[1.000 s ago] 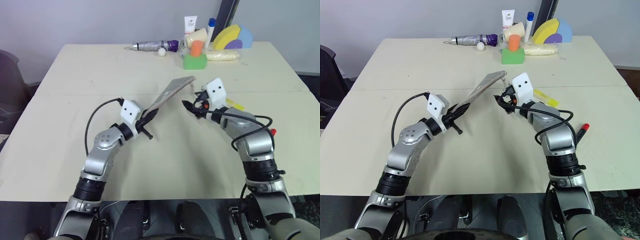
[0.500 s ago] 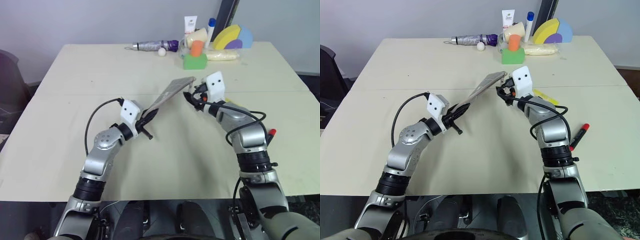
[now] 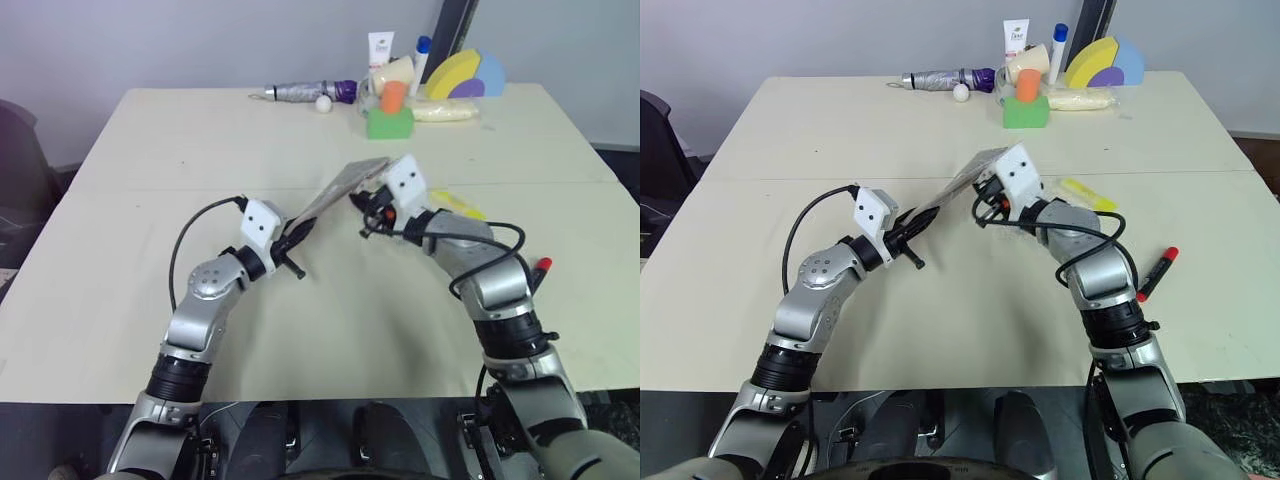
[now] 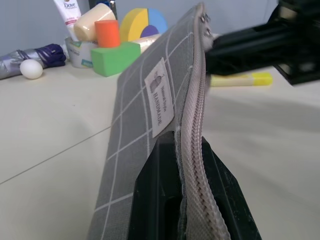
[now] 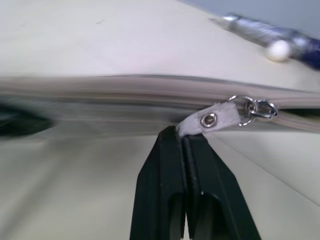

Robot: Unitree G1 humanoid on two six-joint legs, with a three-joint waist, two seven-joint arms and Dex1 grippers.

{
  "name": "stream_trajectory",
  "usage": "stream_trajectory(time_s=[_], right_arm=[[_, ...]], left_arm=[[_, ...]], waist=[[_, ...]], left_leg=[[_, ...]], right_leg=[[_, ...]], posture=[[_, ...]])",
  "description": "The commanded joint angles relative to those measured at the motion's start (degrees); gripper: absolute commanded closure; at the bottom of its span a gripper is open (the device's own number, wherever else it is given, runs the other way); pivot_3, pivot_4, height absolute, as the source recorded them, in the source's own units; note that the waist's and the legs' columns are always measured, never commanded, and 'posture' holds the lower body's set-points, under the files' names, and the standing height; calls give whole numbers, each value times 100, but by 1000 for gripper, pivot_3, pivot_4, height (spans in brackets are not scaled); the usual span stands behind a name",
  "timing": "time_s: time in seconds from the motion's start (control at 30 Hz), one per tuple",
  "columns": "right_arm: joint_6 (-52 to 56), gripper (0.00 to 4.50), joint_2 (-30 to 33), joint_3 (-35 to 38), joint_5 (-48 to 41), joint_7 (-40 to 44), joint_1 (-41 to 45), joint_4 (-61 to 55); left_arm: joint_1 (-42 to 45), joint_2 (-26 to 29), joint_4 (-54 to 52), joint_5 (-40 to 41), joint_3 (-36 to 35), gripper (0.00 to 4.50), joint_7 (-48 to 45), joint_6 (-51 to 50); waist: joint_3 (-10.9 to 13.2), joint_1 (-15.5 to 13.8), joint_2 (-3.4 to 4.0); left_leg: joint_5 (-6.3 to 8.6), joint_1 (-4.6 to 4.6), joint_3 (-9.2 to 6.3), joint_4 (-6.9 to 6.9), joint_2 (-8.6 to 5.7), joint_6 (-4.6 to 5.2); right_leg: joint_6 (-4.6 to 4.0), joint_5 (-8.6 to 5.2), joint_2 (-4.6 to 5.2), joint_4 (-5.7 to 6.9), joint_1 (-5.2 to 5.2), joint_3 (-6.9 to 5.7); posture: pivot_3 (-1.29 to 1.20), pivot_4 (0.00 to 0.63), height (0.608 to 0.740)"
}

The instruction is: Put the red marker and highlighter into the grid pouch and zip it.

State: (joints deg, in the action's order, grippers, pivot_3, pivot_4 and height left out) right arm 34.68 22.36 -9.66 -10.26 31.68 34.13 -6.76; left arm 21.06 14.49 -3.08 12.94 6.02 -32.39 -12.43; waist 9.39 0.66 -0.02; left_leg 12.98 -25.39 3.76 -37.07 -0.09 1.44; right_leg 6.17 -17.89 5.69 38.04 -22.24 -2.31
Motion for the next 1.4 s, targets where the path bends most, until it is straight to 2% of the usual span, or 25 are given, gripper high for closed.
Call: stream_trajectory(time_s=[0.03,0.37,0.67,0.77,0.83,0.9,1.0,1.03,1.13,1.23,1.4], right_arm=[[113,4423,84,-396,14,301,-14,-703],[589,4423,293,-1476,120,938,-15,-1642],[849,4423,443,-1396,140,1024,-24,-1770],[911,4423,574,-1131,91,1012,-46,-1723],[999,3900,757,-817,-7,1045,-112,-1699],[1024,3125,974,-488,-25,1017,-216,-1651],[1080,1487,1264,112,-84,919,-389,-1422],[1065,1106,1361,346,-98,889,-446,-1249],[972,1106,1494,994,-99,677,-488,-481],[549,1106,1571,1430,42,351,-267,834],[-412,1106,1751,1515,465,-38,380,2916]], left_arm=[[65,-10,-88,-60,46,4500,-8,52],[117,-139,5,-159,135,4500,23,86],[210,-251,166,-207,109,4500,107,181],[254,-287,222,-227,86,4500,135,218],[266,-294,230,-230,74,4500,140,224],[271,-279,240,-243,80,4500,140,237],[270,-216,248,-303,99,4500,144,262],[274,-192,260,-332,103,4500,157,270],[301,-126,311,-455,131,4500,212,285],[338,-49,407,-767,293,4500,252,386],[289,-157,439,-927,404,4500,339,384]], waist=[[0,-1,0],[3,-5,-5],[4,-6,-8],[5,-6,-9],[6,-18,-11],[6,-34,-12],[7,-32,-14],[7,-28,-14],[7,-23,-15],[7,-18,-14],[8,-6,-13]], left_leg=[[0,0,-1,0,0,0],[0,0,-4,-1,0,0],[1,0,-6,-1,-1,0],[1,0,-7,0,-1,0],[1,-1,-7,-1,-2,0],[2,-2,-7,-1,-4,2],[5,-5,-7,-1,-7,7],[5,-4,-7,-1,-6,7],[5,-3,-7,0,-6,7],[5,-1,-5,-1,-6,7],[4,-2,4,0,-6,8]], right_leg=[[0,0,0,0,0,0],[-1,0,4,-2,0,-1],[-1,0,10,-3,1,-1],[-1,0,10,-3,0,-2],[-1,0,11,-3,0,-2],[-1,0,15,-6,3,-3],[-1,0,18,-10,3,-4],[-1,0,18,-11,3,-4],[-1,0,17,-11,5,-4],[-1,0,16,-11,7,-4],[0,0,10,-10,3,-4]], posture=[[0,150,740],[0,150,740],[0,150,740],[0,150,740],[0,150,740],[0,150,740],[0,150,740],[0,150,740],[0,150,740],[0,150,740],[0,150,740]])
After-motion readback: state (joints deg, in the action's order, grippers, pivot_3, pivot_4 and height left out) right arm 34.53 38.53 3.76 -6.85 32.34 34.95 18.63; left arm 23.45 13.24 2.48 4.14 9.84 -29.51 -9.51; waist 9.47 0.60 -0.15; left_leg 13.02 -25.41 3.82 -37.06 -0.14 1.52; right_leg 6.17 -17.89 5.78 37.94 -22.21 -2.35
